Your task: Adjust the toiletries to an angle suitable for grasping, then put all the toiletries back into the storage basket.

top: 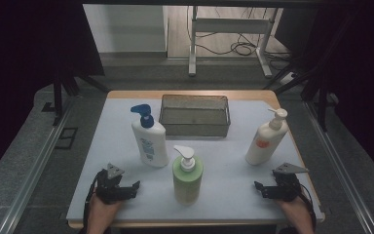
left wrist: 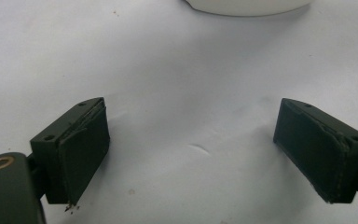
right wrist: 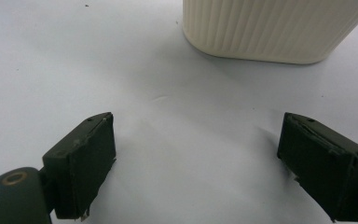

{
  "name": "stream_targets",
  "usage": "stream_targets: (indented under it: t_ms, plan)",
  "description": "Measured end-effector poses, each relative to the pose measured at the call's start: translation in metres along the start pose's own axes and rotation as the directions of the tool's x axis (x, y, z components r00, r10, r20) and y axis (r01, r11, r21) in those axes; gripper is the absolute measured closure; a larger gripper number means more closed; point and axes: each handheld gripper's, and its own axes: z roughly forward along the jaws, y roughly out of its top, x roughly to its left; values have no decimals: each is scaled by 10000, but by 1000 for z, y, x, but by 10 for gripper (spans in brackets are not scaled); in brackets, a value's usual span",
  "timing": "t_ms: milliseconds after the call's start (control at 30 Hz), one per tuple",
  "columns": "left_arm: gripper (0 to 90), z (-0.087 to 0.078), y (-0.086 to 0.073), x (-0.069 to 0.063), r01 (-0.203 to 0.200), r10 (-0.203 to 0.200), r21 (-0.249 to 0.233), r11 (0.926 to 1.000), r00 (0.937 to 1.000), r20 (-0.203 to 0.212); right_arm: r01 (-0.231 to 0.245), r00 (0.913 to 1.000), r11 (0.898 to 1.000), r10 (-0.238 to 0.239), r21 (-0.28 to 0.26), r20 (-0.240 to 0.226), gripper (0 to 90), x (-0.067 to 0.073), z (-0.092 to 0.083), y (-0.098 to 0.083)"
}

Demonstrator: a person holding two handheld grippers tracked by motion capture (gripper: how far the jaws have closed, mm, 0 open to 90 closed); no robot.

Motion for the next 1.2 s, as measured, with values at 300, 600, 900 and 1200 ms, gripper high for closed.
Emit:
stream_targets:
  t_ms: [300, 600, 900, 1200]
  plan:
    - [103, 0, 0, 0, -13, 13, 8, 10000, 10000, -4, 24, 10000, 10000, -24, 20, 3, 115, 0, 0, 0]
    - [103, 0, 0, 0, -33, 33, 8, 10000, 10000, -8, 14, 10000, 10000, -14, 28, -38, 176, -2, -3, 1]
    - [103, 0, 0, 0, -29, 29, 12, 10000, 10000, -6, -123, 9987, 9997, 113, -192, -489, 213, 0, -5, 4]
    - [103, 0, 0, 0, -20, 20, 11, 10000, 10000, 2, -234, 9974, 9994, 215, -264, -691, 335, -1, -6, 9]
